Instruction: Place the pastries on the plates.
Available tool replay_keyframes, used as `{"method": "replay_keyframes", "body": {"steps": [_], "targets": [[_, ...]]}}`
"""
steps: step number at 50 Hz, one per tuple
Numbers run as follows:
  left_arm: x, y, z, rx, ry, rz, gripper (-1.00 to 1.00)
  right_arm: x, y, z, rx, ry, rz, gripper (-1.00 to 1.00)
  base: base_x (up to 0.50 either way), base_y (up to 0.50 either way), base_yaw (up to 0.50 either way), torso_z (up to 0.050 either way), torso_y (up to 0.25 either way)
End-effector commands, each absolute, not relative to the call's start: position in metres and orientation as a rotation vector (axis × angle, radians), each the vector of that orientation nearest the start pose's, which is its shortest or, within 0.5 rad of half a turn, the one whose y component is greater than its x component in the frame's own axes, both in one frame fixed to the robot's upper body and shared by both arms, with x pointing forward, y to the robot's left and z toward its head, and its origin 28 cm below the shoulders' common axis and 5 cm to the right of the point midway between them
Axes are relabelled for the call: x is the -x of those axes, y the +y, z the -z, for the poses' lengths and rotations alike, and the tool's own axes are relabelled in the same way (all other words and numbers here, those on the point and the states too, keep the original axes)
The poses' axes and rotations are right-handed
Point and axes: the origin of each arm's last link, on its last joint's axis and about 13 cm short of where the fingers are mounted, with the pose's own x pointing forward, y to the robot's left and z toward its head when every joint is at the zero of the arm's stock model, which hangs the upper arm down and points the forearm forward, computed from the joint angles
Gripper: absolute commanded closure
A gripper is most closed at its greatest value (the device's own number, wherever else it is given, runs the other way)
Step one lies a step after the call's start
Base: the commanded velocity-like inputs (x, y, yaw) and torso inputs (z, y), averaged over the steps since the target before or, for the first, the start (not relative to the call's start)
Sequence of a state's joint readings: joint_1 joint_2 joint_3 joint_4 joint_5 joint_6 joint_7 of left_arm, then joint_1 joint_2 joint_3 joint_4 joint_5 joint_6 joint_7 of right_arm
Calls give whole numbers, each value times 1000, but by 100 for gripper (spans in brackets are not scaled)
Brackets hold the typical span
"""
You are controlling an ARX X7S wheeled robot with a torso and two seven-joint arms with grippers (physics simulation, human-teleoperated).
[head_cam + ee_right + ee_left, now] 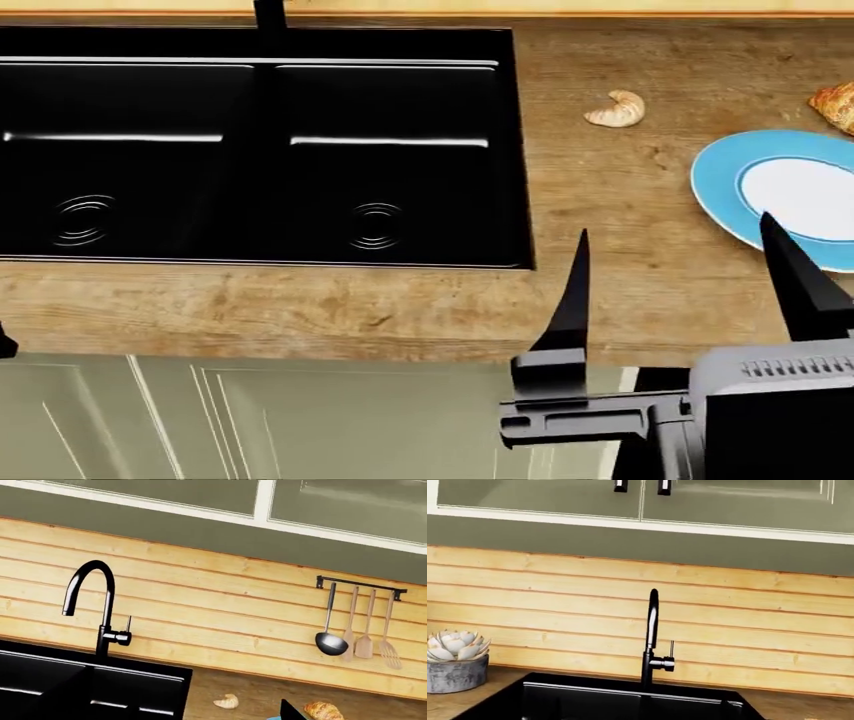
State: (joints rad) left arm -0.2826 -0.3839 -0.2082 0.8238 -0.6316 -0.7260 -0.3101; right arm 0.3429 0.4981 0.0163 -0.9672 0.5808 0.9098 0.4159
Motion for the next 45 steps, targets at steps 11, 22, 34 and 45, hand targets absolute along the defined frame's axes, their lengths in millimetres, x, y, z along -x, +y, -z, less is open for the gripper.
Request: {"method": "replay_keyframes", "body": {"steps": [11,22,34,45], "targets": [[-187,257,-213,52,-380,-15,-100,-173,-130,-217,201,-312,-27,-100,0,-500,0,0,0],[-186,257,-213,49,-381,-17,-100,-172,-130,-218,202,-324,-26,-100,0,-249,0,0,0],[-186,258,-212,47,-377,-18,-100,-172,-129,-216,198,-297,-31,-100,0,-372,0,0,0],[-185,257,-211,47,-372,-19,-100,-171,-130,-217,198,-295,-34,-100,0,-500,0,0,0]]}}
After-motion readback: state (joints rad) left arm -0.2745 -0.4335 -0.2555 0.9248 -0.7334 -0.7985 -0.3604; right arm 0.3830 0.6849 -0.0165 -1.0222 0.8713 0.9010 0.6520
